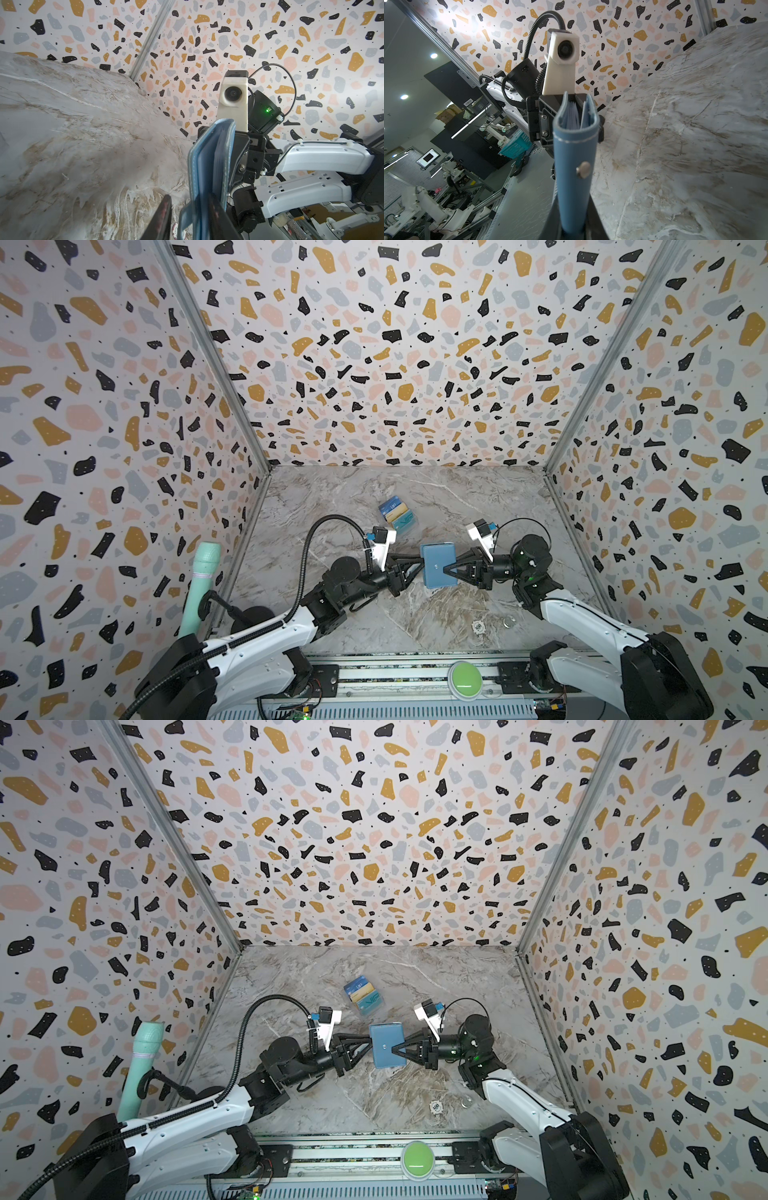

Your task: Take the credit cards out of the card holder

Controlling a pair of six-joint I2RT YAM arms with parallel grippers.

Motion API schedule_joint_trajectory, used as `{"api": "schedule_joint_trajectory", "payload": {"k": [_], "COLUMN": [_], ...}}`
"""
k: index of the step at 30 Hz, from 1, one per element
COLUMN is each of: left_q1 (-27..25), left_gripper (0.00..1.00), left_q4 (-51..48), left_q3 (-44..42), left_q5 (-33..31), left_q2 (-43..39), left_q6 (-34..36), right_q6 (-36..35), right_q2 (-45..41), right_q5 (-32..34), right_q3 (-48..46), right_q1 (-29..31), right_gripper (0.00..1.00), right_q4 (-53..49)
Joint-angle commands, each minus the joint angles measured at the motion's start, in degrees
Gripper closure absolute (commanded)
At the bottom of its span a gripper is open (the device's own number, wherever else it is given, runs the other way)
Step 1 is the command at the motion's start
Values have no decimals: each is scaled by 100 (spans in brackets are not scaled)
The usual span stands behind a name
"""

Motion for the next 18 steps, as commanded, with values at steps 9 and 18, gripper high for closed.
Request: {"api": "schedule_joint_trajectory", "payload": {"k": [9,18], "left_q1": [30,70], "left_gripper": [85,100], "left_q4": [549,332], "left_q3": [-68,-69], "left_q5": [454,245], "left_q2": [136,61], "left_q6": [-20,-59], "right_q6": [128,-764], "right_q2": [61,131], "right_q5": [-105,562], "right_q3": [21,359], "right_q1": [49,49], "right_gripper": [100,61], "right_q4": [382,-1176]}}
